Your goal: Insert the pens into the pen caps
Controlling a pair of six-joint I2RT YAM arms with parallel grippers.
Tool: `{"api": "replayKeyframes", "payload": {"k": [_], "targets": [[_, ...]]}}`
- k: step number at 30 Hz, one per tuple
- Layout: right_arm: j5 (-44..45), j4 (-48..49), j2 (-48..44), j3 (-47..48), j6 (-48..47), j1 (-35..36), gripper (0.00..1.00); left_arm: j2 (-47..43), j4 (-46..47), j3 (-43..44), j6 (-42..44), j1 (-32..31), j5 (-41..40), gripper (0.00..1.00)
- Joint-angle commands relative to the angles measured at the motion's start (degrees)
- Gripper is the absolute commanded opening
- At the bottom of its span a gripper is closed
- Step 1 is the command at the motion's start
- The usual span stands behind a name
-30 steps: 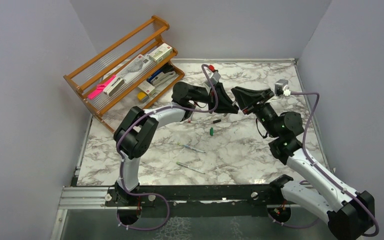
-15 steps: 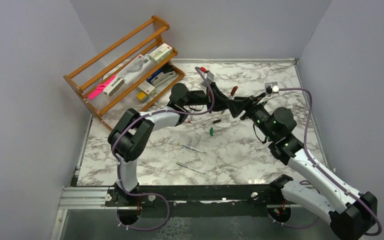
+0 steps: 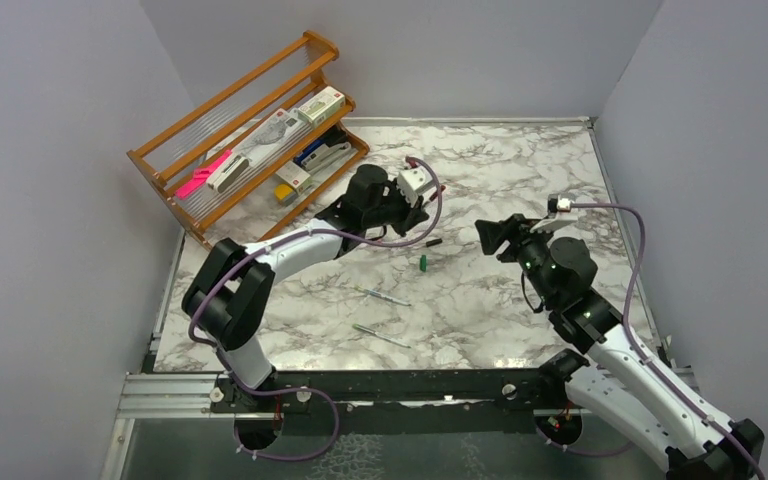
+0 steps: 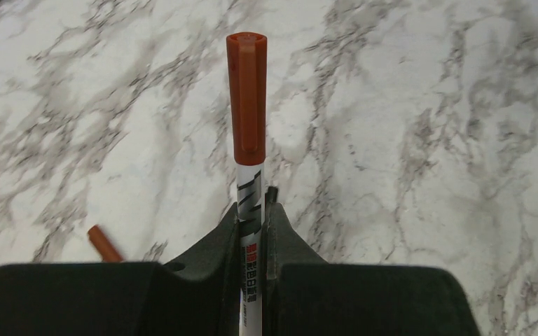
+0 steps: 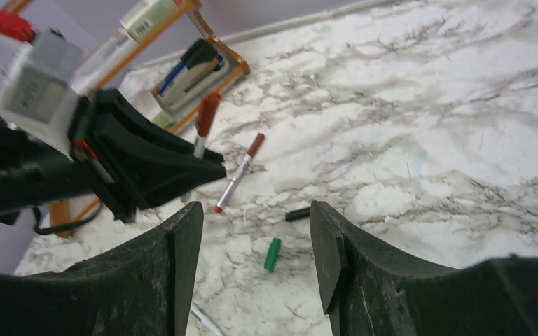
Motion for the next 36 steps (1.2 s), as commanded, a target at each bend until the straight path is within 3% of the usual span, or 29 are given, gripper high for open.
{"api": "replayKeyframes", "payload": {"k": [1,9,22,36], "targets": [[1.5,-2.8,1.1,-1.4,0.4,0.2,0.56,0.0,-10.9,5.0,0.2,-0.8,-20.2,0.00],[-0.5,-1.7,4.8,-2.1,1.8,0.2,0.53,12.4,-22.7,16.8,-14.5,-0.7,-27.9,0.00],[-3.0,-1.4,5.4,-4.1,1.5,0.1,0.46,23.4,-32.5,27.6,-17.9,-1.3,-37.1,0.00],[-6.3,0.7,9.8,-3.6,0.4,0.2,0.46,25.4,-34.9,27.6,-19.2,-1.2,-38.0,0.23]]}}
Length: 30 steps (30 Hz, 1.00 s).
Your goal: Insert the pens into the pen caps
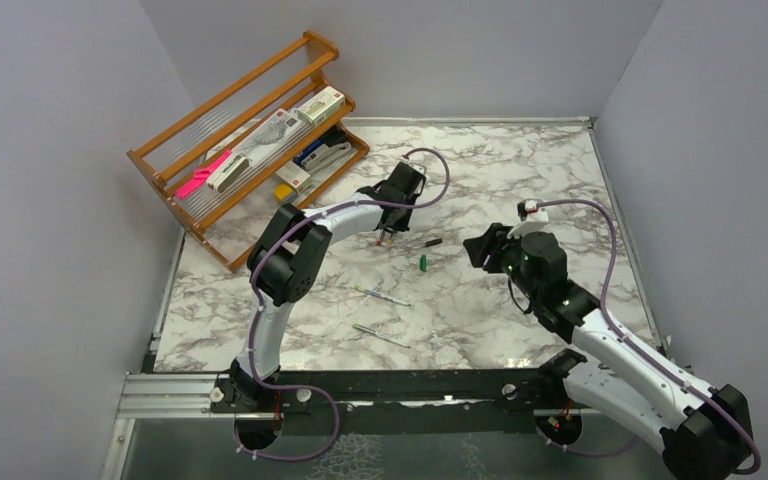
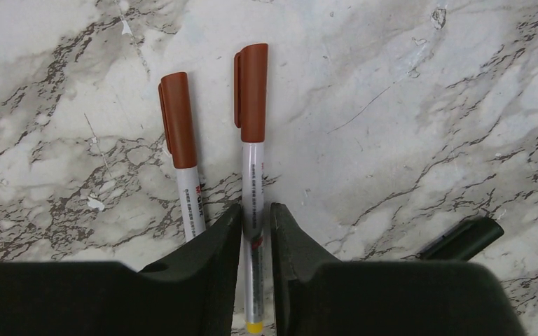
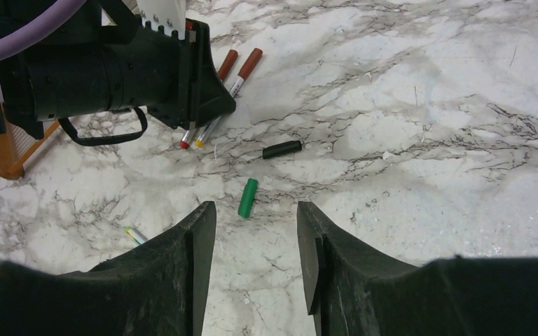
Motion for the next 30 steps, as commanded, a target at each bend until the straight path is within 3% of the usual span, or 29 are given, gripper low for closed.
{"api": "replayKeyframes", "payload": {"k": [1,10,14,19,23,24,25,26,28,30], "targets": [[-3.7,2.9,0.9,0.1,-1.3,0.2,0.46,0.6,-1.1,1.4,-0.7,-0.2,-1.3,0.24],[-19.1,7.2,12.6,3.3,-11.0,0.2,0.52,-5.0,3.4,-0.5,-0.7,-0.2,4.3,0.28],[-25.4,12.2,14.2,2.4,-15.9,0.4,0.61,-11.6,5.0,-3.1,-1.1,-0.2,4.9,0.34],[-34.2,13.3,21.4,5.0,-20.0,1.2,0.62,-20.9,12.2,-13.5,-4.8,1.6,3.8,0.40],[-31.1,13.5,27.7,7.7,-21.7,7.3,0.62,-29.1,21.6,-24.8,-7.9,3.4,-2.2,0.44],[-29.3,13.4,29.2,8.6,-22.4,9.4,0.62,-30.7,22.7,-26.9,-8.4,3.5,-4.4,0.52],[-28.4,13.3,30.7,9.4,-23.0,11.1,0.62,-32.2,23.6,-28.6,-9.0,3.8,-6.6,0.75],[-27.5,13.3,32.1,10.2,-23.4,12.6,0.62,-34.1,24.3,-30.4,-9.6,4.1,-7.6,0.87],[-26.1,13.5,34.5,11.3,-23.7,14.6,0.62,-36.8,25.3,-33.5,-12.0,6.1,-7.1,0.94],[-24.4,13.6,36.5,12.1,-24.0,15.9,0.60,-39.2,27.0,-36.4,-13.8,8.0,-5.3,0.95]]}}
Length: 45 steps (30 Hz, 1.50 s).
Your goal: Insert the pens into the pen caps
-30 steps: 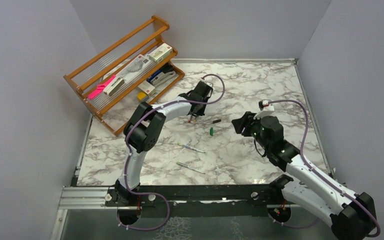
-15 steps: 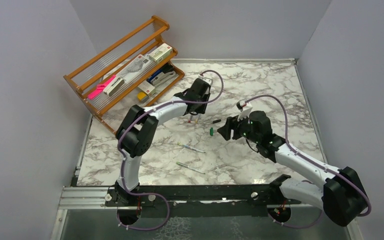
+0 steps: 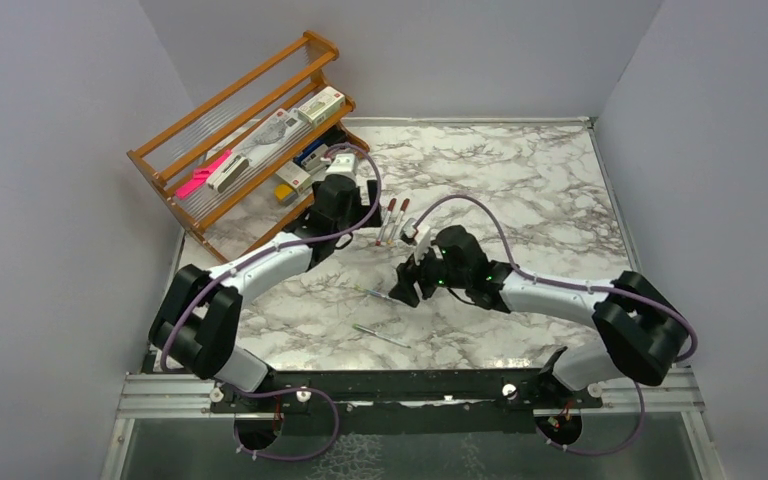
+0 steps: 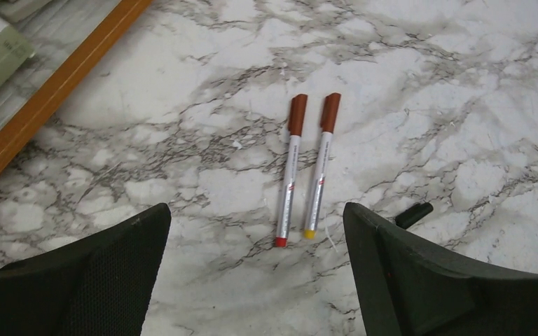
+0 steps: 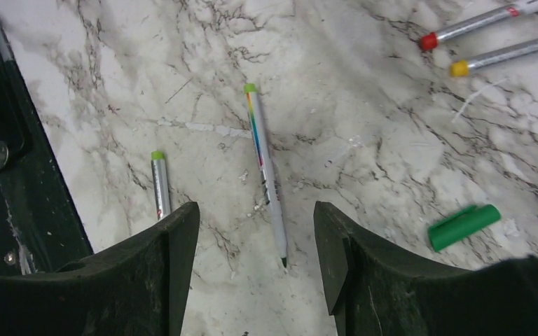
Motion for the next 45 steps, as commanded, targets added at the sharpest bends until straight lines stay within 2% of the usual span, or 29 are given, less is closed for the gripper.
{"api": "replayKeyframes", "payload": {"k": [1,5,12,21,25,27,29,32,35,39,42,43,45], "targets": [[4.6,1.9,4.0,3.0,-2.8,2.9,0.59,-6.3,7.0,-6.1,-5.6,3.5,-1.5,0.95],[7.4,0.1,7.4,4.9,-4.4,5.1,0.52,-8.8,7.2,-8.3,-6.3,5.0,-1.2,0.95],[13.4,-2.8,12.8,6.9,-6.1,8.7,0.47,-10.2,5.5,-9.4,-9.3,6.9,-1.6,0.92],[19.1,-4.8,16.3,6.9,-5.6,11.3,0.35,-10.8,4.6,-10.1,-10.3,7.6,-3.3,0.80],[20.1,-5.5,17.3,7.1,-5.1,11.5,0.24,-10.7,4.5,-10.2,-9.9,7.7,-3.1,0.79],[20.4,-5.6,17.3,7.3,-4.8,11.5,0.15,-10.7,4.4,-10.2,-9.5,7.6,-2.9,0.78],[20.8,-5.8,17.3,7.5,-4.5,11.5,0.02,-10.8,4.2,-10.1,-8.9,7.7,-2.3,0.73],[21.6,-7.3,16.1,8.1,-5.3,11.5,0.01,-10.6,4.2,-9.4,-7.2,7.7,0.5,0.67],[22.3,-9.9,12.6,9.5,-7.0,11.5,0.01,-10.1,5.3,-8.2,-5.0,7.9,7.0,0.68],[23.5,-14.1,6.0,11.3,-9.2,11.4,0.01,-8.1,11.9,-6.2,-5.5,9.5,29.2,0.78],[23.4,-16.3,0.6,11.9,-10.1,11.2,0.01,-5.7,19.3,-5.4,-10.1,10.2,42.8,0.80],[22.7,-16.9,-1.4,11.9,-10.4,11.0,0.01,-4.8,21.4,-5.0,-11.3,10.3,46.3,0.79],[20.4,-18.2,-5.1,11.8,-11.4,10.5,0.01,-3.2,24.0,-4.1,-13.9,10.3,51.9,0.68]]}}
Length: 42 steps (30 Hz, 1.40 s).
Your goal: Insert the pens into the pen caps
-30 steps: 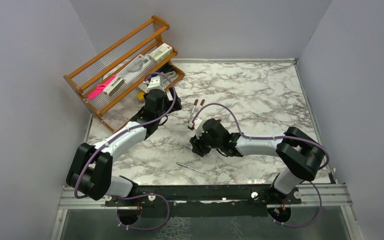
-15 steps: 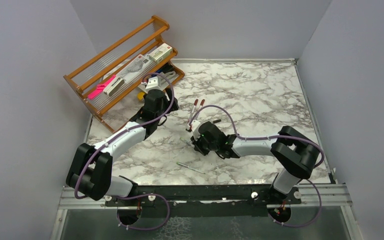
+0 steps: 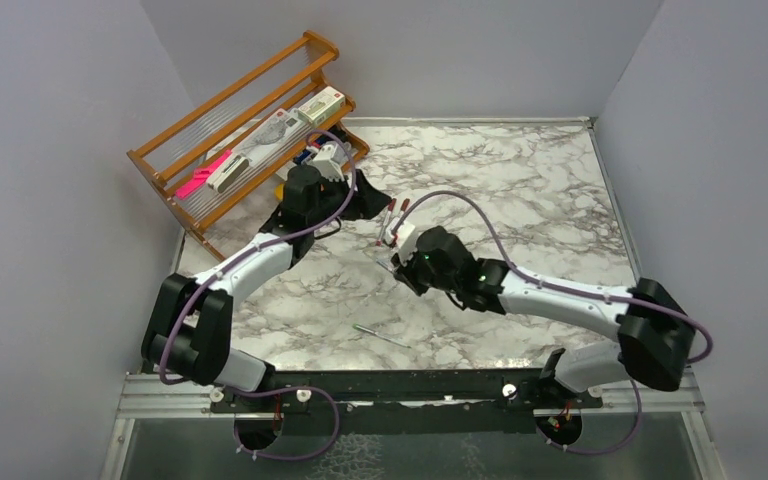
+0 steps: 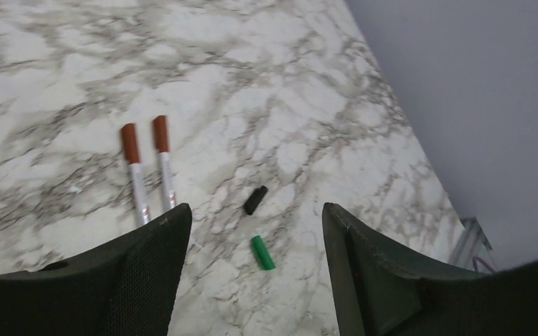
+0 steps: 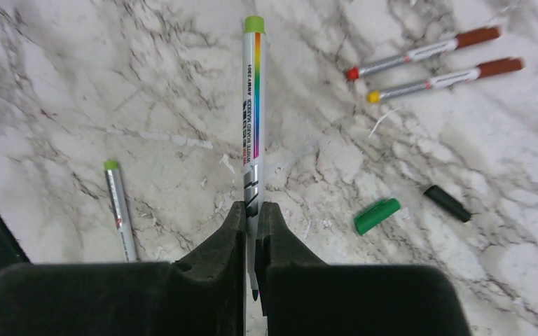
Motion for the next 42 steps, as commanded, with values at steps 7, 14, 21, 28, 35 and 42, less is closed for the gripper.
{"api": "replayKeyframes", "payload": {"k": [7,14,21,28,35,42], "targets": [[-3.2,-9.2,-14.2,3.2,-6.0,-1.1,0.01,3.2,13.2,4.9,-8.2,0.1,30.3,0.51],[-1.4,-11.1,-17.1,4.8,-7.6,-2.5,0.01,3.3,13.2,5.6,-9.0,-0.2,35.0,0.47],[-0.3,-12.6,-18.5,6.1,-8.5,-3.4,0.01,3.3,13.2,5.7,-8.8,-1.4,37.1,0.63],[1.5,-13.1,-19.1,7.0,-8.5,-3.8,0.01,2.8,13.2,5.9,-7.6,-2.9,39.0,0.59],[4.8,-12.9,-19.3,7.4,-8.5,-4.2,0.01,3.8,13.3,5.9,-7.4,-4.0,38.6,0.52],[6.3,-13.5,-19.8,7.6,-8.5,-4.9,0.01,4.3,13.2,6.1,-7.4,-4.5,38.8,0.50]]}}
